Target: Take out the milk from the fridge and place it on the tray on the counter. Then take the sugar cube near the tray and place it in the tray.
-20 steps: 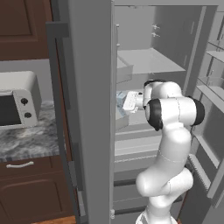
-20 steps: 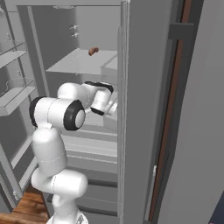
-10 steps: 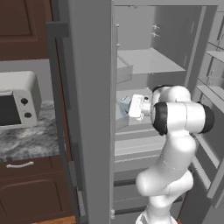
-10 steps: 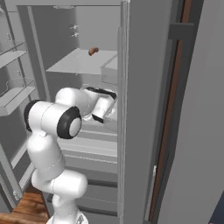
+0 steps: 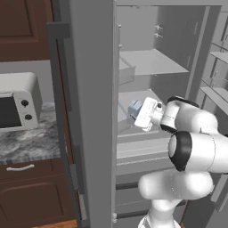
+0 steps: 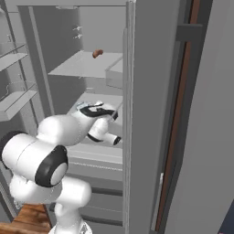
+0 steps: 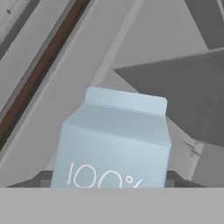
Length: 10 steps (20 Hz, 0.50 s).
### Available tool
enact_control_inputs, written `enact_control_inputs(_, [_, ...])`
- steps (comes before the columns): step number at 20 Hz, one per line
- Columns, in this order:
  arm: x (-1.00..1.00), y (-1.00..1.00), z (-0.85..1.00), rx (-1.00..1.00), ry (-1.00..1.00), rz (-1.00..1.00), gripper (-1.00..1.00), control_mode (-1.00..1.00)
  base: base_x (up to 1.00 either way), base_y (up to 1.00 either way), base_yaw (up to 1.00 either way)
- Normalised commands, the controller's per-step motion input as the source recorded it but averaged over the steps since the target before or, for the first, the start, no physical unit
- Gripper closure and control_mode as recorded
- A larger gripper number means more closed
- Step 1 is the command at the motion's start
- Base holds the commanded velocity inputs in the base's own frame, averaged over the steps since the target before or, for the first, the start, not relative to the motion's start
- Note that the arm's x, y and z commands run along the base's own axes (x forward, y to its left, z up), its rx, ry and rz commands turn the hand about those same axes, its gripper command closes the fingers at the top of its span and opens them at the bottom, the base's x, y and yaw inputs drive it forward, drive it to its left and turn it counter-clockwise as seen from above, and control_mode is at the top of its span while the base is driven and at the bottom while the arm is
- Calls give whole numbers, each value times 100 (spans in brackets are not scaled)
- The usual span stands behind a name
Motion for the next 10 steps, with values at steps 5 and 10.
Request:
enact_control_inputs(5, [-43, 3, 63, 0, -8, -18, 100, -100, 0, 0, 0])
enact_control_inputs(10, [-43, 0, 80, 0, 0, -19, 100, -100, 0, 0, 0])
